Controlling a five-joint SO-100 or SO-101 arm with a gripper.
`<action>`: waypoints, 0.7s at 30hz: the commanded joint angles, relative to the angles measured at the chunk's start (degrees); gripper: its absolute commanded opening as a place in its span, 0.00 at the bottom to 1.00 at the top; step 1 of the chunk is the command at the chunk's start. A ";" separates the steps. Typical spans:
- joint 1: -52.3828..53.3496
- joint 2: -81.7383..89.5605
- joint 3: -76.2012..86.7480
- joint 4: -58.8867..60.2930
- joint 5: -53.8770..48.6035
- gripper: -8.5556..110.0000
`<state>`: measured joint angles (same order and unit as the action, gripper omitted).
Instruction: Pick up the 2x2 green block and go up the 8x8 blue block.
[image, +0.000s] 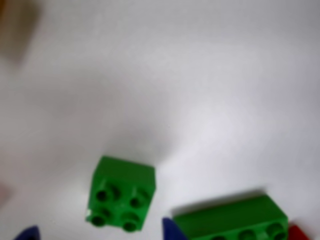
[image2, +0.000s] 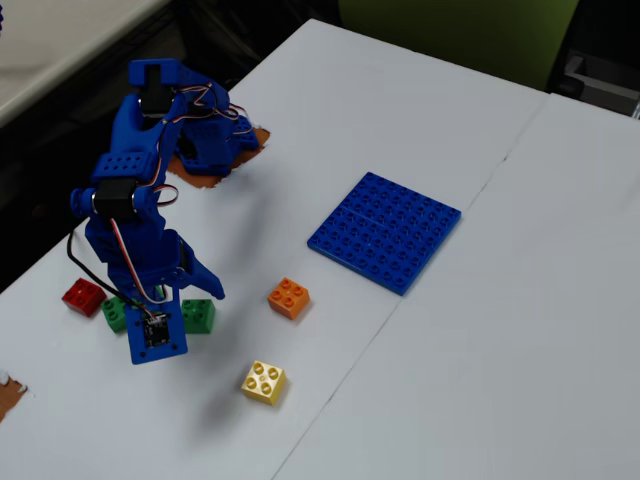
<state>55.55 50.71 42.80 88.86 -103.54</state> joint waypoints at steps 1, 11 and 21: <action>0.18 0.09 -1.32 -0.44 -0.70 0.32; -0.18 -0.35 2.20 -1.14 -1.76 0.27; -0.88 -2.90 2.29 -4.31 -1.14 0.25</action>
<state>55.37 47.46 45.26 85.87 -105.12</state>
